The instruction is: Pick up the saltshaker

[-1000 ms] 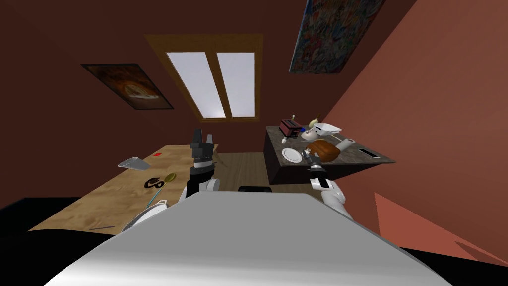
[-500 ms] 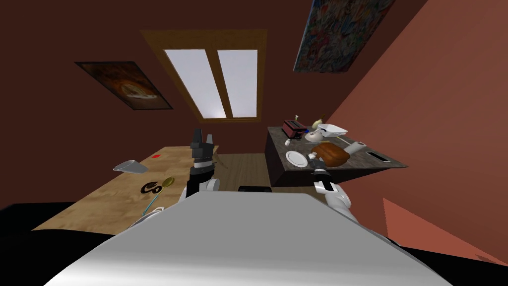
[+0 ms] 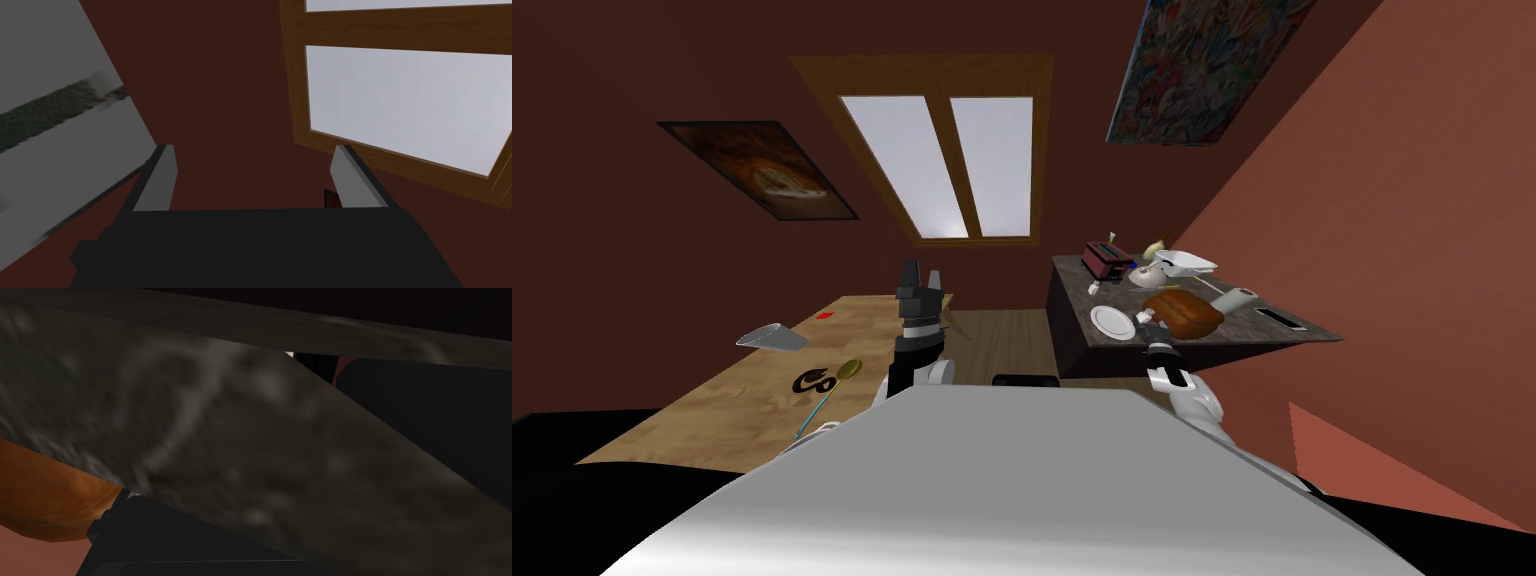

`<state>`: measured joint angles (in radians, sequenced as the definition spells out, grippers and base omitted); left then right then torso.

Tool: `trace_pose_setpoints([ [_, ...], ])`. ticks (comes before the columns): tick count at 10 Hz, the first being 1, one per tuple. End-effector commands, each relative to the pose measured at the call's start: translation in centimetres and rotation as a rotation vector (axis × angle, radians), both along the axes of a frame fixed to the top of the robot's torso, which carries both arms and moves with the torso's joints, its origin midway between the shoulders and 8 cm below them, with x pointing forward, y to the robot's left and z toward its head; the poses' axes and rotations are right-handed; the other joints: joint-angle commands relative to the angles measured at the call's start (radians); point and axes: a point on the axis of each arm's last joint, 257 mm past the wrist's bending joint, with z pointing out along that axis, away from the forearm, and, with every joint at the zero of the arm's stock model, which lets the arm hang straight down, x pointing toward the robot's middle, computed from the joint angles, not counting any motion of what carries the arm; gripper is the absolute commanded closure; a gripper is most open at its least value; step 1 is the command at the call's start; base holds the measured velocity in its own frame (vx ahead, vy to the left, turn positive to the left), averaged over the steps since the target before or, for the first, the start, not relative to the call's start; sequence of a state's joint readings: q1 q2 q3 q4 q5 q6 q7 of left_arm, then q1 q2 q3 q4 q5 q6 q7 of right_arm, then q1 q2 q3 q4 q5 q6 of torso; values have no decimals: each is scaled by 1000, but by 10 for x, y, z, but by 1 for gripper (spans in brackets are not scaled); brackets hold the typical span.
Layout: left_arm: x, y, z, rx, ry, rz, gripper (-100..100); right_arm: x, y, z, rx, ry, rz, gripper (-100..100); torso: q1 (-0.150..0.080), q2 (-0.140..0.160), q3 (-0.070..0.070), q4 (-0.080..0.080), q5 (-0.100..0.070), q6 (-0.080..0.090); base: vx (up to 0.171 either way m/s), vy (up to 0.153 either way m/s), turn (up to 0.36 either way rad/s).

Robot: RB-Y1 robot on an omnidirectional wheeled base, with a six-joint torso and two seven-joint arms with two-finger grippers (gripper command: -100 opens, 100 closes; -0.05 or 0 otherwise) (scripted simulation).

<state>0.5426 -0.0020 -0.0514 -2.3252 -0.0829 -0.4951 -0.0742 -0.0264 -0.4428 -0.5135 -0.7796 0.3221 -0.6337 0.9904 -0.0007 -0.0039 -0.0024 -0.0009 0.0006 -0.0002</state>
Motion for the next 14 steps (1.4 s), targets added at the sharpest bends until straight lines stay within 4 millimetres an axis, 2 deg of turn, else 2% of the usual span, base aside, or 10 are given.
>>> trace_pose_setpoints([
  [1, 0, 0, 0, 0, 0, 0, 0, 0, 0, 0, 0, 0, 0, -100, 0, 0, 0, 0, 0, 0, 11, 7, 2],
  [2, 0, 0, 0, 0, 0, 0, 0, 0, 0, -1, -2, 1, 0, 0, 0, 1, 0, 0, 0, 0, 0, 0, 0],
  [3, 0, 0, 0, 0, 0, 0, 0, 0, 0, 0, -2, 1, 0, -100, -1, 2, 1, 0, 0, 0, 0, 0, 0],
  [4, 0, 0, 0, 0, 0, 0, 0, 0, 0, 0, -2, 1, 0, 100, -1, 2, 1, 0, 0, 0, 0, 0, 0],
  [8, 0, 0, 0, 0, 0, 0, 0, 0, 0, 0, -1, 1, -1, 100, -1, 1, 1, 0, 0, 0, 0, 0, 0],
  [9, 0, 0, 0, 0, 0, 0, 0, 0, 0, 0, -1, 1, -1, 0, -1, 1, 1, 0, 0, 0, 0, 0, 0],
  [10, 0, 0, 0, 0, 0, 0, 0, -14, -10, 0, -63, 33, 10, -100, -1, 1, 1, 0, 0, 0, 38, 35, 39],
  [14, 0, 0, 0, 0, 0, 0, 0, -48, -32, 5, -211, 107, 37, -100, 4, -2, -1, -1, 1, 0, 61, 74, 33],
])
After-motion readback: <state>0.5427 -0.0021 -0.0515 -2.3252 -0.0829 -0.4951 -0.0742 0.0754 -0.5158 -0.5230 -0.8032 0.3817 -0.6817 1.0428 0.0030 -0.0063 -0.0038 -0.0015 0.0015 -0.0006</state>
